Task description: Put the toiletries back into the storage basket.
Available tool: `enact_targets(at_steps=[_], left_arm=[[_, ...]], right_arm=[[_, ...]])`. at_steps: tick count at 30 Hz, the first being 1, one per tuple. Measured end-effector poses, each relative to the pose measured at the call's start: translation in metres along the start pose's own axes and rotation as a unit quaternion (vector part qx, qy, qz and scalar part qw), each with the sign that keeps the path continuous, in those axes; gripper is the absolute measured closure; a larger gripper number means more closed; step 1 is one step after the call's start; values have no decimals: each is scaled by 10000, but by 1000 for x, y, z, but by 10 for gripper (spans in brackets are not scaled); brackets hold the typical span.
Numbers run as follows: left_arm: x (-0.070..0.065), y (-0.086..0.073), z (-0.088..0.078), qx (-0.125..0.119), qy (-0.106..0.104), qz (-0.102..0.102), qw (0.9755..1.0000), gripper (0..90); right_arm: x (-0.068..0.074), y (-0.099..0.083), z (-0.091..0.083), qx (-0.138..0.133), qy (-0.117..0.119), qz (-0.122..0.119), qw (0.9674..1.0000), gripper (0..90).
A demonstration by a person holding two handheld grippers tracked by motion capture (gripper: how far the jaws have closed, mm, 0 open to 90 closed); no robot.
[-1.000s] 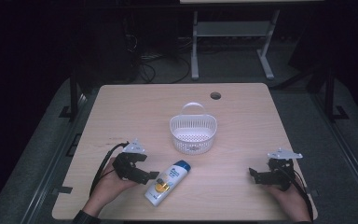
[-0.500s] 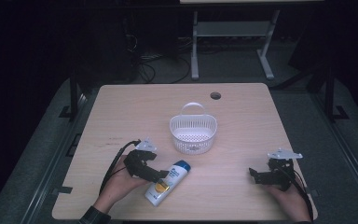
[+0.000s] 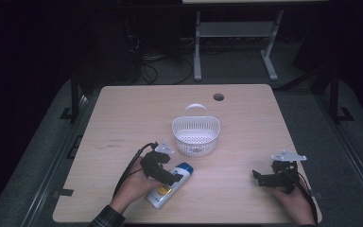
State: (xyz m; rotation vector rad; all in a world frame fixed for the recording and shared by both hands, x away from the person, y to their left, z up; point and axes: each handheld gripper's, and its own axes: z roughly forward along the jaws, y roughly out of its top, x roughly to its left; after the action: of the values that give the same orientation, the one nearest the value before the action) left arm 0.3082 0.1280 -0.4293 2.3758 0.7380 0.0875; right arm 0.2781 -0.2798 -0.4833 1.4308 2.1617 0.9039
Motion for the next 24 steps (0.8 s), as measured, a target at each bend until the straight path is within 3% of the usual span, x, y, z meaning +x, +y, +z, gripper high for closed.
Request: enact_targets(at_steps=[13, 24], left_arm=[[-12, 10, 26, 439, 151, 182, 9988, 157], [-12, 7, 30, 627, 277, 232, 9974, 182]], right_arm=[[0, 0, 0, -2, 0, -2, 10000, 8], [0, 0, 0, 0, 0, -1, 10000, 8]])
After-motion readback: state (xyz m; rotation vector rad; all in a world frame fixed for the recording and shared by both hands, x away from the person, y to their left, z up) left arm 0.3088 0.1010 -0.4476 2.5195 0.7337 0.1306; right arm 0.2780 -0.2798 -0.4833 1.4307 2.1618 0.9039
